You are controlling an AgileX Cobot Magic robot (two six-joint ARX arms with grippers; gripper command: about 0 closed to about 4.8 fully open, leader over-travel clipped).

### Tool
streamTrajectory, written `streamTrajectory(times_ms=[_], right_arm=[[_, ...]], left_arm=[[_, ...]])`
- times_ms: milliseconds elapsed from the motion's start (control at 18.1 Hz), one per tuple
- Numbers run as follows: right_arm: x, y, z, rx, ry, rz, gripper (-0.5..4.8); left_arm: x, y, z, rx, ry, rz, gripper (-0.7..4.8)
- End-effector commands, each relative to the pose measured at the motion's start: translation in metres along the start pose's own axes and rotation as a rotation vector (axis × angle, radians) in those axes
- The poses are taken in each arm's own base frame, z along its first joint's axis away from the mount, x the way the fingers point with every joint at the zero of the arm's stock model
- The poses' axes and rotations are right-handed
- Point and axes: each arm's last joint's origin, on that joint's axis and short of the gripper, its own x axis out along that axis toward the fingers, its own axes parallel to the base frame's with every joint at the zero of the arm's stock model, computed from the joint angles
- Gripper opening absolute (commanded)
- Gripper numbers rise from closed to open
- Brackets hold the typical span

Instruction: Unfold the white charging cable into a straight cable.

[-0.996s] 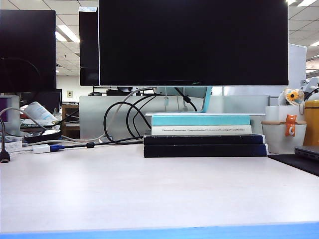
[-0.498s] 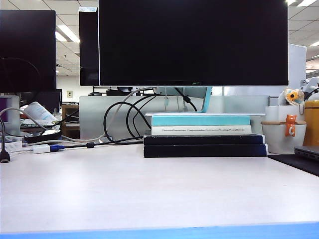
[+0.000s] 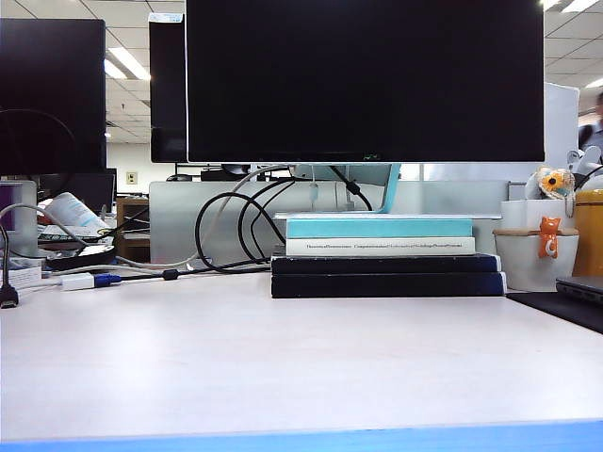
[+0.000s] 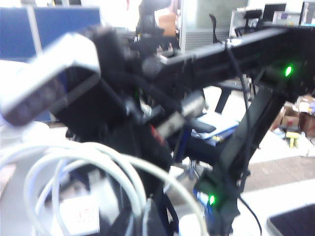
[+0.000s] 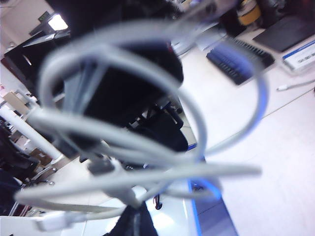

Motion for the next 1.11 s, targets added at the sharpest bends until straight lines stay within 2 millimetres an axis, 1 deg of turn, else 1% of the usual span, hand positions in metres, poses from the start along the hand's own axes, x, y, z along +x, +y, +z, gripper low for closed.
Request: streamTrajectory(times_ms=[55,221,332,388,443,498,554,609,664,720,775,886,996,1052,1107], right_arm=[[0.0,0.0,-0.003,0.013,0.012,0.021,-0.06],[0.0,0.0,-0.005,0.025,0.02,0.032,-0.06],[0.0,-0.001,-0.01,0.021,0.032,0.016,-0.06],[0.0,-0.002,-0.01,0.023,0.03,-0.002,-0.06],[0.0,-0.003,-0.01,0.023,0.024,-0.028,-0.06],[0.0,-0.003,-0.01,0.012,0.017,-0.063,-0.06],[0.0,-0.004,-0.01,0.006,0.014,-0.082,-0.06],[-0.001,-0.005,-0.01,0.005,0.009,-0.108,-0.06],[-0.001,-0.006,-0.01,0.003,0.006,-0.13,-0.06],[-0.001,-0.006,-0.011,0.0,0.003,-0.158,-0.06],[-0.001,-0.007,-0.013,0.005,0.007,-0.205,-0.06],[-0.002,-0.011,-0.018,0.026,0.025,-0.316,-0.06],[-0.005,-0.016,-0.027,0.097,0.059,-0.497,-0.06],[-0.007,-0.019,-0.034,0.128,0.105,-0.609,-0.06],[-0.009,-0.02,-0.038,0.168,0.137,-0.675,-0.06]], left_arm=[[0.0,0.001,0.007,0.042,-0.033,0.032,-0.06],[0.0,0.002,0.007,0.043,-0.031,0.076,-0.06],[-0.001,0.006,0.005,0.032,-0.011,0.235,-0.06],[-0.004,0.009,0.003,0.02,0.004,0.286,-0.05],[-0.007,0.011,0.001,0.005,0.017,0.298,-0.04],[-0.008,0.011,-0.002,-0.024,0.037,0.287,0.24],[-0.009,0.01,-0.003,-0.04,0.047,0.28,0.89],[-0.013,0.011,-0.004,-0.065,0.06,0.283,2.3],[-0.016,0.011,-0.006,-0.083,0.072,0.293,3.47],[-0.018,0.012,-0.008,-0.105,0.088,0.304,4.44],[-0.024,0.013,-0.011,-0.134,0.109,0.333,4.79],[-0.036,0.017,-0.015,-0.158,0.158,0.439,4.79],[-0.047,0.022,-0.019,-0.191,0.193,0.525,4.79],[-0.05,0.022,-0.021,-0.206,0.197,0.511,4.79],[-0.05,0.021,-0.02,-0.208,0.193,0.491,4.79]])
